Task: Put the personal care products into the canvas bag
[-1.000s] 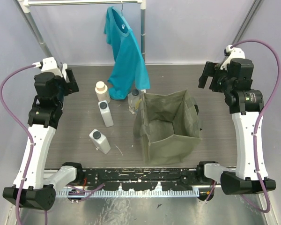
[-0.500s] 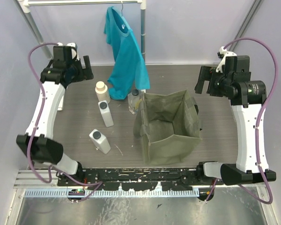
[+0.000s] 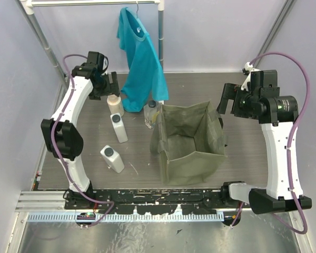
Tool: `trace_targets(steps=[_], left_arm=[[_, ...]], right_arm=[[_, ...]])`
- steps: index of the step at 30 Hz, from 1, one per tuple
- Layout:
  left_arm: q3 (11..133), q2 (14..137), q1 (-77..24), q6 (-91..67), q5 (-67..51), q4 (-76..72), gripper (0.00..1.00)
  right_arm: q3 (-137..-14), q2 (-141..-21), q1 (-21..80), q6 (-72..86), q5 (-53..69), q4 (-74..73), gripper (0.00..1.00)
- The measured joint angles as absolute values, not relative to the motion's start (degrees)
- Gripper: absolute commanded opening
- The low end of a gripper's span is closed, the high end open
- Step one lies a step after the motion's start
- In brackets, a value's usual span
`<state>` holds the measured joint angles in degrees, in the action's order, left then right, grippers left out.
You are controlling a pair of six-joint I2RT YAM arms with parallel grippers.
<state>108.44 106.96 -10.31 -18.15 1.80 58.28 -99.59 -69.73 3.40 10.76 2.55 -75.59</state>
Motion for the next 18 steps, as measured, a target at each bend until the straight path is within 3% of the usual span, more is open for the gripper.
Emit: trace_targets(steps=[16,18], left_arm=[[110.50,117.71,-10.61,-19.99,3.66,56.16,1.00],[110.52,118.37,-10.83,-19.97,3.68,55.48,0.96]], right_arm=[[-96.42,-71.00,5.04,12.03,1.85,-76.36,1.00],[-96.25,-71.48,5.41,12.47,1.43,-76.29,1.00]])
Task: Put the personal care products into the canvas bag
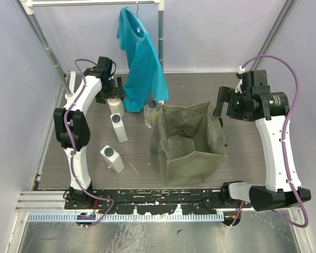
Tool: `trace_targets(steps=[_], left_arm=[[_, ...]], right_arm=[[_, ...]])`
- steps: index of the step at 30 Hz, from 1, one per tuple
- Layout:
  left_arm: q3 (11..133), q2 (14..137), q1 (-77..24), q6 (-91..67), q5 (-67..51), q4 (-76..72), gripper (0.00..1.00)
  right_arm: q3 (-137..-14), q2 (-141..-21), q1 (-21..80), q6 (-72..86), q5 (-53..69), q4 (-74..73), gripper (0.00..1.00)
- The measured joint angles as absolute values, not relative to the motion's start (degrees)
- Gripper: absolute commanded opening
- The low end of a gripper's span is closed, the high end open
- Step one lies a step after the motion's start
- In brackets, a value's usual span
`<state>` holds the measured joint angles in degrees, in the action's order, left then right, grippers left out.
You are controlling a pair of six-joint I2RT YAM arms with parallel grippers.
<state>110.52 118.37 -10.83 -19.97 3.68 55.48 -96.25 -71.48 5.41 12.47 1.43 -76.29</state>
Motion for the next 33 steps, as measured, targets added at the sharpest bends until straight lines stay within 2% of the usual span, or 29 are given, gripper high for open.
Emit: trace_targets(steps=[4,7,16,27,33], left_arm=[[110.83,121.30,-11.03,-19.77,3.60,54.92,0.89],[110.83,122.56,-11.16,-19.75,3.14,54.59,0.75],[110.83,122.76,-11.35,-18.63,2.61,54.33,0.01],[111.46,121.73,-11.03,-15.86,-1.69,57.21,0.00],[116.20,116.49,-11.03,-15.18,-6.31,60.34,0.00]], right_arm=[[-95.77,-72.03,6.31,13.23,0.49,-76.29,1.00],[-95.74,-72.34,6.98,13.85,-0.14,-76.25,1.00],[-95.59,-73.32,8.40,15.00,-1.26,-75.55,1.00],[-95.39,-75.35,9.98,15.07,-1.74,-74.52,1.00],[-94.70,-76.82,10.48,14.46,-2.11,-73.76,1.00]])
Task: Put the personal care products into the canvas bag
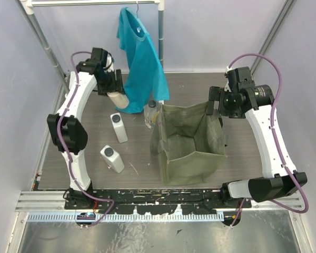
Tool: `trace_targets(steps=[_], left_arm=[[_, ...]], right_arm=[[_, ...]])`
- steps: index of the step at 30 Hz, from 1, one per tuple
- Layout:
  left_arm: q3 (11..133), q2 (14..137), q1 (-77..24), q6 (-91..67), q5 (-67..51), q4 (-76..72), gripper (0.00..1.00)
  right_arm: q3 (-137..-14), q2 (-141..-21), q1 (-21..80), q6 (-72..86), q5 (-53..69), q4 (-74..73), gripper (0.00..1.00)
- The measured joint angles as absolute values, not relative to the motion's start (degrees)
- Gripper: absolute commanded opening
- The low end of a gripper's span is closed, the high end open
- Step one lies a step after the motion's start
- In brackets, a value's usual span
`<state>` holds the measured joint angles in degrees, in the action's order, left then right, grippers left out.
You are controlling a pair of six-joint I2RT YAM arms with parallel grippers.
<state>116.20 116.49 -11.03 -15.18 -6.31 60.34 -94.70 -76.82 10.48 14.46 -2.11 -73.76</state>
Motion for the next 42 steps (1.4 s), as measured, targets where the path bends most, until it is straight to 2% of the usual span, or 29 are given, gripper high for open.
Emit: trace_targets(steps=[11,19,25,34,42], left_arm=[[129.27,100.97,-11.03,-15.07,-17.52,63.35,0.00],[126.96,91.13,-13.32,-17.63,-29.23,63.00,0.00],[123.22,86.70,-21.37,-19.35,-32.16,60.51,0.00],[119.55,88.47,-34.79,-19.94,-30.46,58.39,0.00],[123.22,98.24,-45.89,-18.22,-26.81,57.84,0.00]], right_arm=[[-93.93,-78.32,10.94,12.58,-2.52,-72.42,1.00],[-94.56,-81.62,11.62,11.16,-3.36,-72.03,1.00],[-97.41,-84.29,12.43,9.78,-5.52,-72.31,1.00],[-100.60,-85.19,12.64,7.57,-10.79,-73.73,1.00],[-99.18,-84.38,12.64,7.73,-11.94,-73.49,1.00]])
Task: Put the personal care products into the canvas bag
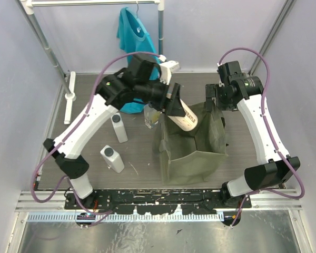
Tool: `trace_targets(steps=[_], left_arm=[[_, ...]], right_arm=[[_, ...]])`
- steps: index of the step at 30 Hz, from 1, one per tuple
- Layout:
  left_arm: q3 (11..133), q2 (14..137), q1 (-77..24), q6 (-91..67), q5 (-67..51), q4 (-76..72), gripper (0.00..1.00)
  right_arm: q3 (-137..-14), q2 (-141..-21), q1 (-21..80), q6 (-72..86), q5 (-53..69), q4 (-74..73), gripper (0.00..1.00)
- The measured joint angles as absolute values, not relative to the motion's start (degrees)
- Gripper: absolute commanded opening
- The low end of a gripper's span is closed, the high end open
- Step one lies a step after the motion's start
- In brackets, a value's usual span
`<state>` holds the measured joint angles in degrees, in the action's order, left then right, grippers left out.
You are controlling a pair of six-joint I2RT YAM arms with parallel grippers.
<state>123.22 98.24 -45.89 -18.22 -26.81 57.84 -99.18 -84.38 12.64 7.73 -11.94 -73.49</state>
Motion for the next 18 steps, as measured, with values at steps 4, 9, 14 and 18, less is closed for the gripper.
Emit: trace_targets(steps=[4,9,14,18], left_arm=[[127.24,103.90,-49.89,-16.58,-24.45,58.52,0.00],[130.65,108.81,-52.29,-14.22,-19.33,61.98,0.00],[132.55,113.34,-53.39,-11.51,-10.39,66.19,0.00],[131.94,115.20,-53.87,-10.26,-3.97,67.96,0.00]], right_arm=[[-98.67,-83.46,12.64,7.99,-11.97,-73.52,1.00],[-98.70,-81.95,12.64,8.56,-11.99,-73.71,1.00],[-98.67,-80.99,12.64,9.21,-12.91,-74.48,1.00],[-98.32,-80.44,12.69,9.63,-13.13,-74.67,1.00]])
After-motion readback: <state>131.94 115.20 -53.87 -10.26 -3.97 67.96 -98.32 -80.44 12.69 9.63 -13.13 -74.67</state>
